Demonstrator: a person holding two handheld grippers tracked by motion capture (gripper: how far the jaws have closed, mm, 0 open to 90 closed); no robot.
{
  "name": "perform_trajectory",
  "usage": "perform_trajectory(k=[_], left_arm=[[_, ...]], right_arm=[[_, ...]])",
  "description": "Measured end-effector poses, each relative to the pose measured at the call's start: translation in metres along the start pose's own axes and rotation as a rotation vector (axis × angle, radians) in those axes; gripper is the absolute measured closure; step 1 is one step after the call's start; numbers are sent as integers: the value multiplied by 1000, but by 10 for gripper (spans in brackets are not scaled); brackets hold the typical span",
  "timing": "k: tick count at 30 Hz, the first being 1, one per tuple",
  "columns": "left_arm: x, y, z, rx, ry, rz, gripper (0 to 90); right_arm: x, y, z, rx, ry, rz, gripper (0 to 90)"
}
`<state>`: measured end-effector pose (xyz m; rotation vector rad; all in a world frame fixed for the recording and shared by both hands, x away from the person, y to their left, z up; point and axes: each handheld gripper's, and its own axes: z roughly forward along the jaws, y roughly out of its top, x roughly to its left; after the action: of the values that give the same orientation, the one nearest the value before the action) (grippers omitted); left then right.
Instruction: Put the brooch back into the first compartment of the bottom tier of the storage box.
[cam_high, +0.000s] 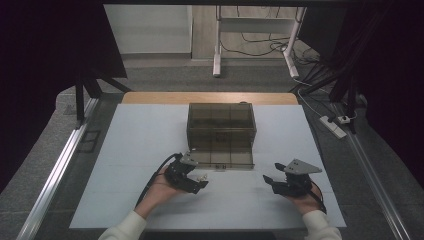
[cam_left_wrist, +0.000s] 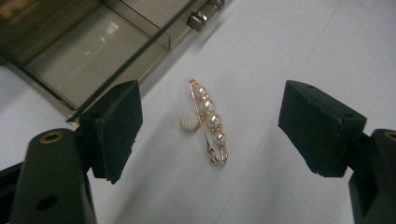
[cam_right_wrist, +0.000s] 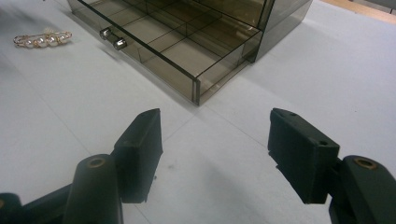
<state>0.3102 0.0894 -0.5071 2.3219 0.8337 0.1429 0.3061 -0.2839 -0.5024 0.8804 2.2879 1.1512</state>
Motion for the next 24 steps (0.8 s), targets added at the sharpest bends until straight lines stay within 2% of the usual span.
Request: perform_trajectory(k=[6, 19, 24], left_arm=[[0, -1, 4, 14, 0, -2, 234], [-1, -1, 17, 88, -17, -4, 238], [-1, -1, 22, 105, -10, 2, 239]], right_arm=[[-1, 0, 0, -1, 0, 3, 351], [0, 0, 0, 3, -6, -1, 352], [0, 0, 1, 4, -5, -2, 351]])
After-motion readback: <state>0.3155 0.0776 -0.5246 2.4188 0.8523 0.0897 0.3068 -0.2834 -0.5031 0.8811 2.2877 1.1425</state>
